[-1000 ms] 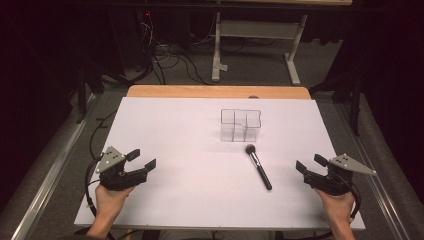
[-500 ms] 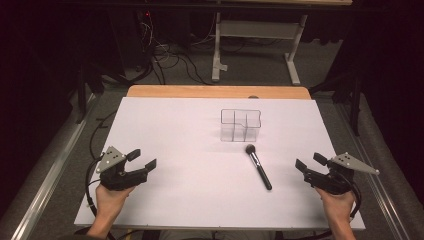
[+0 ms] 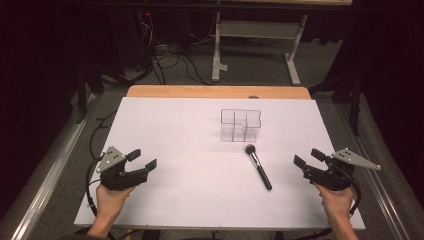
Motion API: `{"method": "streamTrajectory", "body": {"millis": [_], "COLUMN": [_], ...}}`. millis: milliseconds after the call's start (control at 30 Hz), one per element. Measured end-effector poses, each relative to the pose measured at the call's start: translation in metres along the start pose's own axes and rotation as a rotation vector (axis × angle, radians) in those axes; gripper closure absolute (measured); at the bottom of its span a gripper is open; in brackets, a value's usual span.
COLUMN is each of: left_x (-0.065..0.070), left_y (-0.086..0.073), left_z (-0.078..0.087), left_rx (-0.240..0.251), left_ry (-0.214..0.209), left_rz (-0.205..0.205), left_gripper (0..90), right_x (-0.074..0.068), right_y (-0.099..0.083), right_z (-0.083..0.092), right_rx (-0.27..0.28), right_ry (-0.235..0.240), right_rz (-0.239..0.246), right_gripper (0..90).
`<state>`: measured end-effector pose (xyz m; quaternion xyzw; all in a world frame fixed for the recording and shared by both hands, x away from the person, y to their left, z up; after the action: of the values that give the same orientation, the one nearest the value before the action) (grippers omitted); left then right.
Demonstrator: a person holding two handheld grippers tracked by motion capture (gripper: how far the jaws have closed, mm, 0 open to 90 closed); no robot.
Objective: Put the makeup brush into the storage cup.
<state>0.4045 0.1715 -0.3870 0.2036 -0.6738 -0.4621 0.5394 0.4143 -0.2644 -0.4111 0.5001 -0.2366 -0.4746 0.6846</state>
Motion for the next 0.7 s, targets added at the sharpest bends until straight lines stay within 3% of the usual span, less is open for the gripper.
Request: {"method": "streamTrajectory", "body": {"millis": [700], "left_x": [0.002], "left_y": [-0.001], "left_z": [0.0], "left_rx": [-0.002], "left_ry": [-0.004], "left_rz": [0.002], "left_gripper": [29.6], "right_x": [-0.019], "right_y": [0.013], "right_z": [-0.014], "right_rx": [0.004], "right_ry": [0.042], "right_rz": [0.035], "right_gripper": [26.1]}}
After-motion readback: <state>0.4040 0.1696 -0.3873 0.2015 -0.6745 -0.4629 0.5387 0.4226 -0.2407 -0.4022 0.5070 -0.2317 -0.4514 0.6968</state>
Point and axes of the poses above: each handheld gripper's, and its own axes: z roughly backward along the jaws, y roughly out of its top, x roughly to its right, the point moved 10 cm from there along -z, roughly forward along the jaws, and after that the axes turned 1 degree about x, right-handed, at the moved point
